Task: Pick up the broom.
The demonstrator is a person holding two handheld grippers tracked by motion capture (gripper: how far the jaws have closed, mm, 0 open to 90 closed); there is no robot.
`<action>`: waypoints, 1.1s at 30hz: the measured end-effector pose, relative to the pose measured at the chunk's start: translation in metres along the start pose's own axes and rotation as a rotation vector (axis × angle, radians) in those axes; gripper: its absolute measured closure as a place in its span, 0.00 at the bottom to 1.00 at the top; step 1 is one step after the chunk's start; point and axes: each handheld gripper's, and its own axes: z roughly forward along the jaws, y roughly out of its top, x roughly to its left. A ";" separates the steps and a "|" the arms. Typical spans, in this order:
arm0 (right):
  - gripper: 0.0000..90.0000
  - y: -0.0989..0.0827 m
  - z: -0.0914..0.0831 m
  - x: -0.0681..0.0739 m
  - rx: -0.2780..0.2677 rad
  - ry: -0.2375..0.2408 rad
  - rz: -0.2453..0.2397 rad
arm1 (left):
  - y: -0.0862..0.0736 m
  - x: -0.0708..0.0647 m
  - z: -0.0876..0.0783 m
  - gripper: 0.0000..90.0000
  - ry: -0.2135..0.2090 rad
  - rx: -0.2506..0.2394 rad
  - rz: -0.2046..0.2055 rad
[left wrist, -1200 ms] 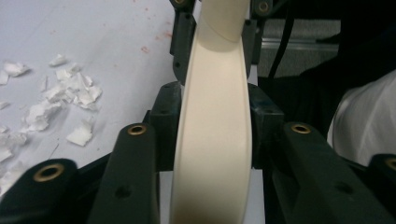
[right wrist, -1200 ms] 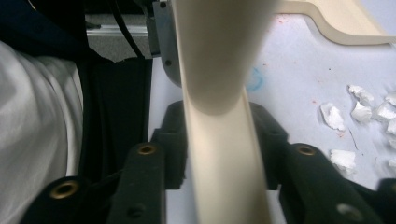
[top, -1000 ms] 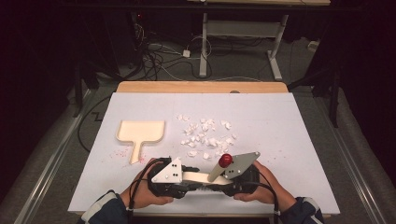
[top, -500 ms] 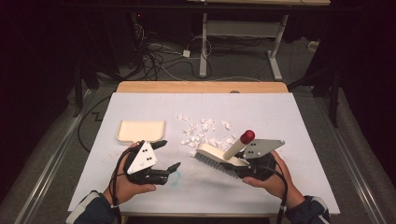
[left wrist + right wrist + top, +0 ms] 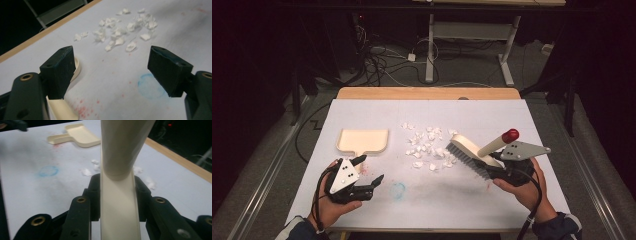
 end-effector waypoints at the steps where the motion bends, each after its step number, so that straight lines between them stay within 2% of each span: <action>1: 0.75 -0.001 -0.002 -0.003 0.000 -0.022 0.008 | -0.004 0.000 -0.001 0.24 0.004 0.010 -0.009; 4: 0.75 -0.004 -0.005 -0.010 -0.015 -0.076 0.023 | -0.015 0.002 -0.004 0.24 0.025 0.034 -0.022; 6: 0.75 -0.006 -0.006 -0.015 -0.019 -0.097 0.042 | -0.021 0.002 -0.005 0.24 0.020 0.063 -0.056; 8: 0.75 -0.008 -0.006 -0.019 -0.030 -0.132 0.049 | -0.026 0.003 -0.005 0.24 0.036 0.085 -0.061; 10: 0.75 -0.010 -0.005 -0.024 -0.029 -0.135 0.058 | -0.029 0.003 -0.006 0.24 0.053 0.108 -0.050; 13: 0.75 -0.015 -0.002 -0.029 -0.019 -0.169 0.068 | -0.033 0.005 -0.006 0.24 0.067 0.115 -0.052; 16: 0.75 -0.020 0.000 -0.035 -0.005 -0.176 0.076 | -0.036 0.008 -0.005 0.24 0.067 0.122 -0.067; 20: 0.75 -0.024 0.000 -0.040 0.005 -0.176 0.076 | -0.040 0.010 -0.002 0.24 0.085 0.147 -0.062; 23: 0.75 -0.022 0.001 -0.043 0.014 -0.223 0.082 | -0.041 0.011 -0.003 0.24 0.091 0.151 -0.072; 26: 0.75 -0.023 0.001 -0.046 0.016 -0.246 0.097 | -0.042 0.015 -0.003 0.24 0.096 0.155 -0.094; 29: 0.75 -0.026 0.002 -0.049 0.023 -0.256 0.109 | -0.044 0.017 -0.002 0.24 0.106 0.165 -0.102; 33: 0.75 -0.027 0.005 -0.054 0.030 -0.276 0.128 | -0.048 0.016 -0.002 0.24 0.100 0.176 -0.105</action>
